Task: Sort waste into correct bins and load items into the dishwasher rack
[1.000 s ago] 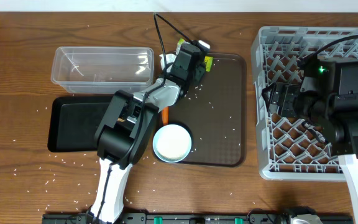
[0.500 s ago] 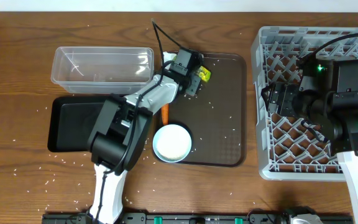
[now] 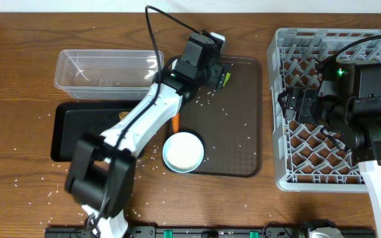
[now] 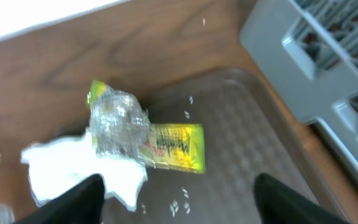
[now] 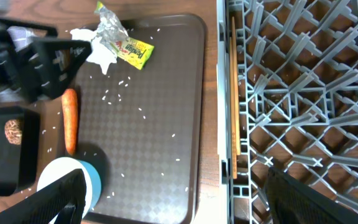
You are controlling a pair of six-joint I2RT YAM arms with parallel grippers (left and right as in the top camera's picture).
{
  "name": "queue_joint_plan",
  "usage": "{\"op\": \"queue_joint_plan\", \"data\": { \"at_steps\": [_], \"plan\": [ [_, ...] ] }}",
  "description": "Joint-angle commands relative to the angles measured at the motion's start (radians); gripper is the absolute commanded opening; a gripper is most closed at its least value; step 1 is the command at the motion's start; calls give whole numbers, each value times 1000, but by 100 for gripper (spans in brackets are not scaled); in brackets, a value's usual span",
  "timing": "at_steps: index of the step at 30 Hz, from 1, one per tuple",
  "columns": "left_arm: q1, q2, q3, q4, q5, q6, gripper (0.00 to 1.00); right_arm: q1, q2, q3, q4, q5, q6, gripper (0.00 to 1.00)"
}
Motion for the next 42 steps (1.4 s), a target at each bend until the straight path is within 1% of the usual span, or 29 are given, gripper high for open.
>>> {"op": "queue_joint_plan", "data": {
  "at_steps": [1,6,11,14,16,19,21,24,25,26,32,35,36,37,42],
  "plan": [
    [4,120,-2,72,-30,60,82,-6,2,5,-1,6,-8,85],
    [11,234,-2,223,-47,61,81,-5,3,5,-5,6,-8,85],
    [21,296,-2,322,-46,61,76,-5,3,5,-8,5,-8,85],
    [22,311,-2,328,-44,60,65,-5,3,5,-11,6,-8,85],
    [21,320,-2,313,-28,56,56,-5,3,5,-10,6,-8,85],
    [19,335,-2,302,-23,42,52,-5,3,5,-10,6,-8,85],
    [19,336,-2,301,-23,42,51,-5,5,5,-7,6,-8,85],
    [19,336,-2,305,-23,42,40,-5,6,5,-11,6,-8,85],
    [19,336,-2,303,-23,42,34,-5,6,5,-11,6,-8,85],
    [19,336,-2,298,-23,42,31,-5,6,5,-11,6,-8,85],
    [17,336,-2,253,-23,42,30,-5,7,5,-11,6,-8,84],
    [17,336,-2,251,4,42,33,-5,7,5,-7,6,-8,84],
    [17,336,-2,252,24,42,37,-5,7,5,-8,6,-8,84],
    [17,336,-2,252,33,42,38,-5,7,5,-8,6,-8,84],
    [17,337,-2,244,50,42,40,-5,7,5,-8,6,-8,84]
  ]
}}
